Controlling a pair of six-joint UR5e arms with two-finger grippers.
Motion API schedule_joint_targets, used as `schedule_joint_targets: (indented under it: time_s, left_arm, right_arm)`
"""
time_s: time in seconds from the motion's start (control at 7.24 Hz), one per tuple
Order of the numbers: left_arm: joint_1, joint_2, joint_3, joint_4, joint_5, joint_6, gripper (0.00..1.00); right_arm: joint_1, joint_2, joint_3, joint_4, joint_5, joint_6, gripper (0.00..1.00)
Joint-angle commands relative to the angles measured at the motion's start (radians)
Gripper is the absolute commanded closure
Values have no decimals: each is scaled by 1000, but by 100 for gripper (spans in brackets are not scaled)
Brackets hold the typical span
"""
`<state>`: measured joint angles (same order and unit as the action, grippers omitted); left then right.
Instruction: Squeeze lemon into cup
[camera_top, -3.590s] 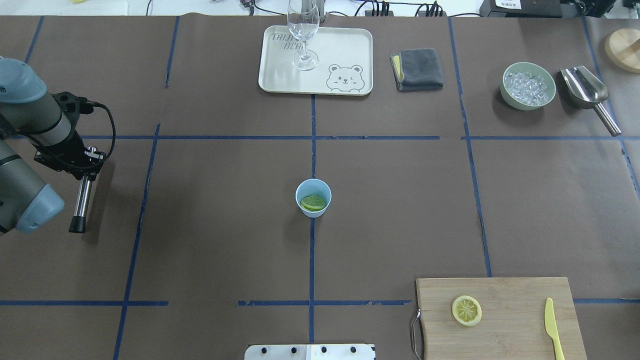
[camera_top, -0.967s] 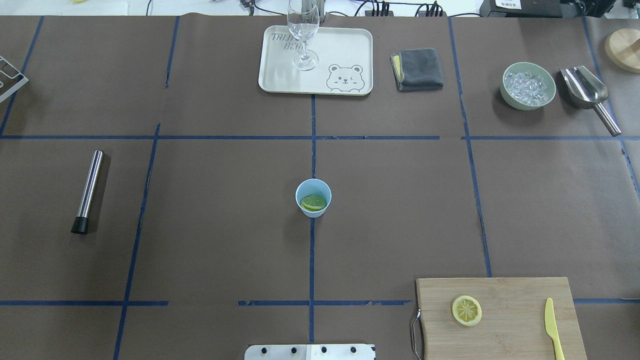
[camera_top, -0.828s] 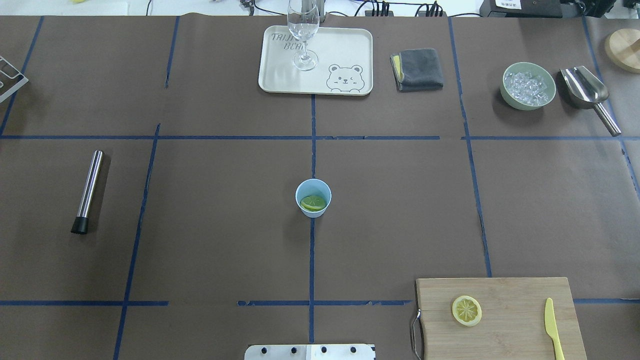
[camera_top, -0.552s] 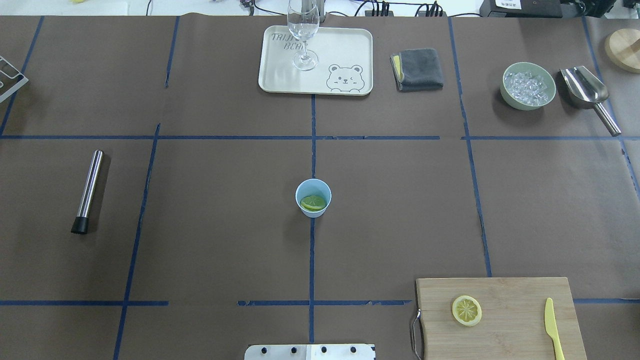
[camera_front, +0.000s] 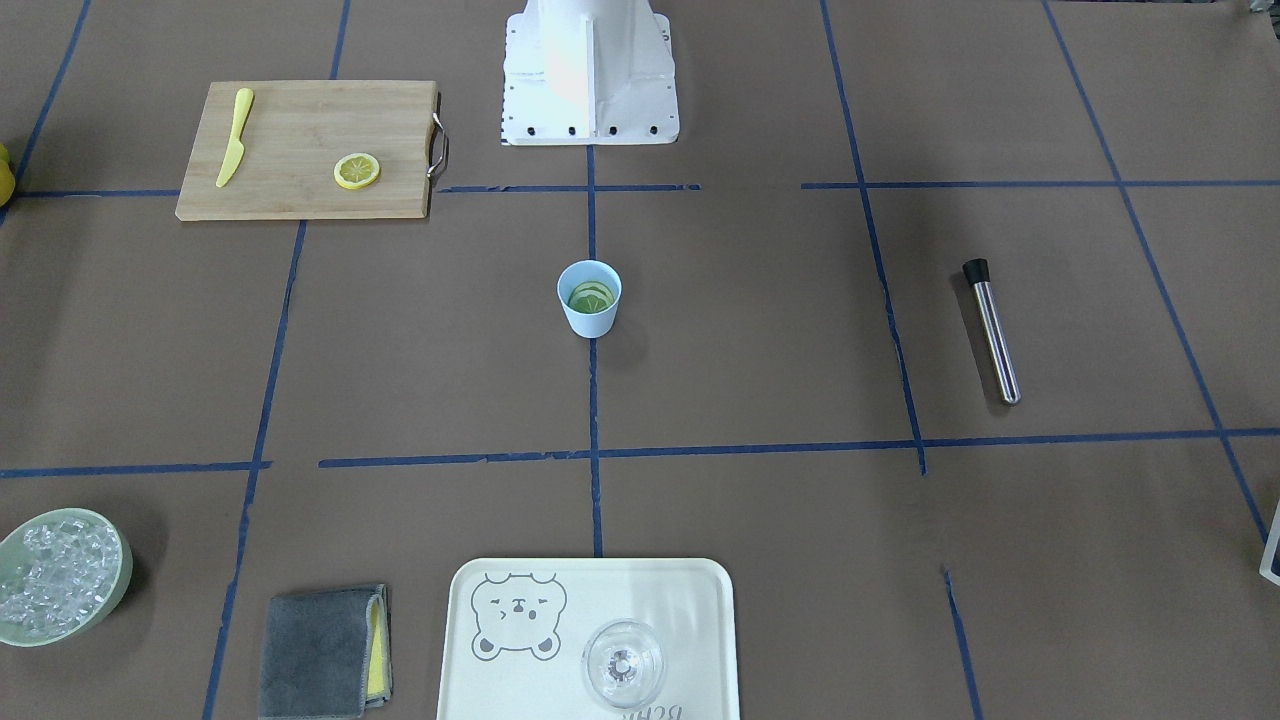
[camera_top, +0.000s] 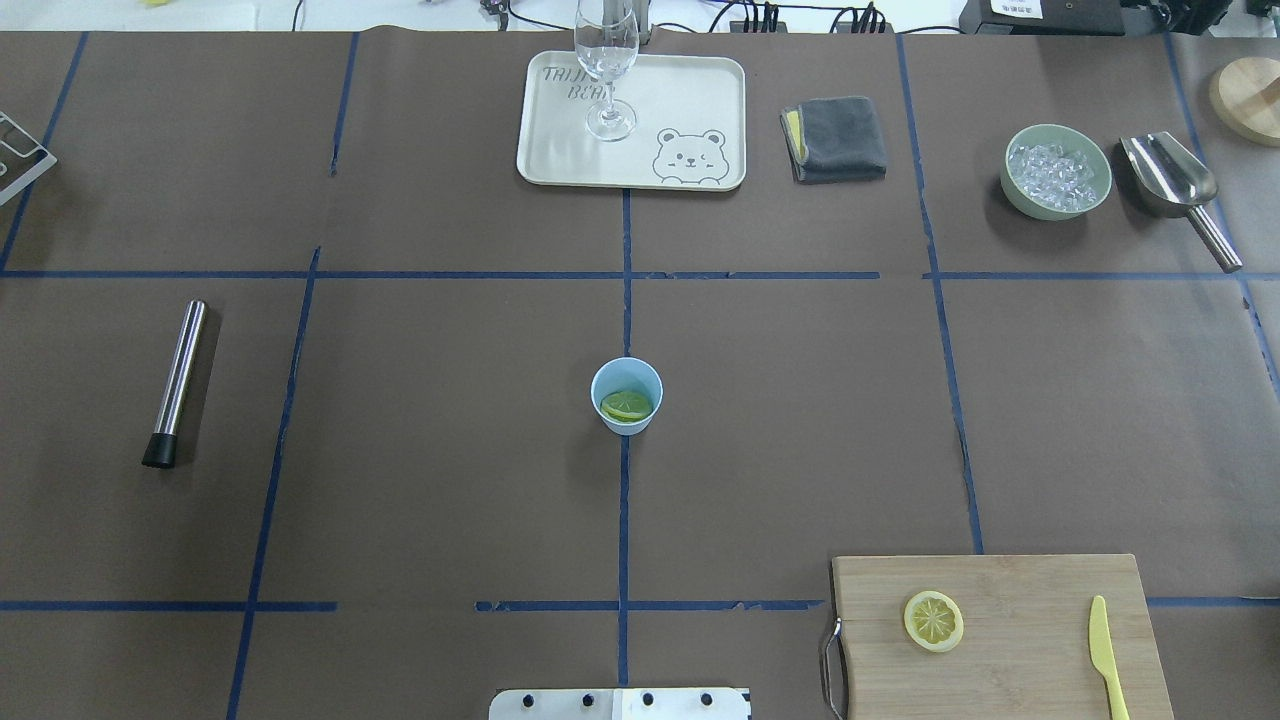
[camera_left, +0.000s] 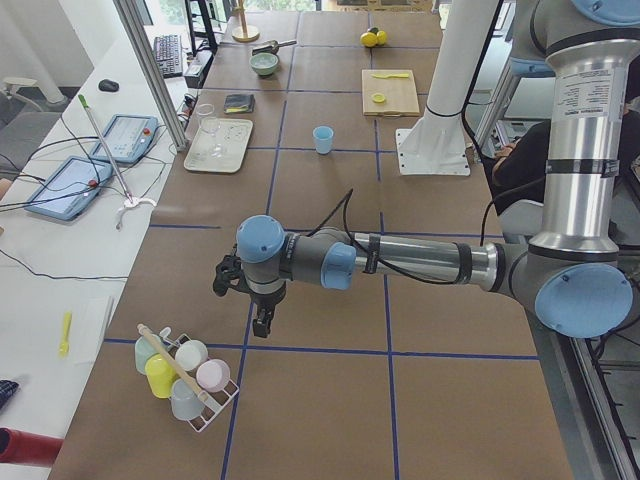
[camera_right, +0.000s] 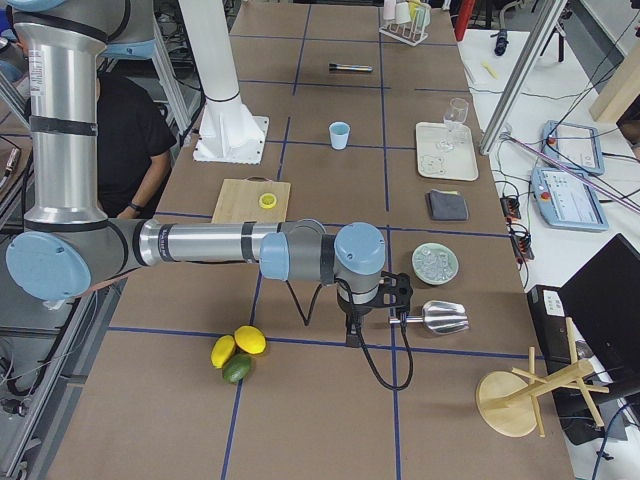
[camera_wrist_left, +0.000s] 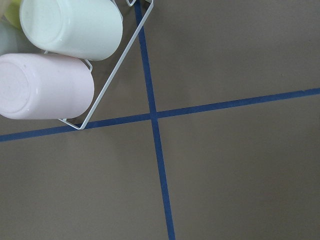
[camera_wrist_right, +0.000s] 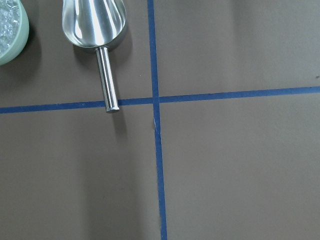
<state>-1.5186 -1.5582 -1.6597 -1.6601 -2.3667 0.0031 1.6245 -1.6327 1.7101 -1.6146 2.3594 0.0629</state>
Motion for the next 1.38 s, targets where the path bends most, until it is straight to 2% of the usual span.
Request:
schedule_joint_targets:
  time_s: [0.0, 1.24]
  left_arm:
    - [0, -2, 0, 0, 0, 0, 0]
    - [0, -10, -2, -1, -3, -2, 0]
  right_arm:
    - [0, -1, 3, -1, 0, 8, 0]
    - [0, -12, 6, 13, -8, 0, 0]
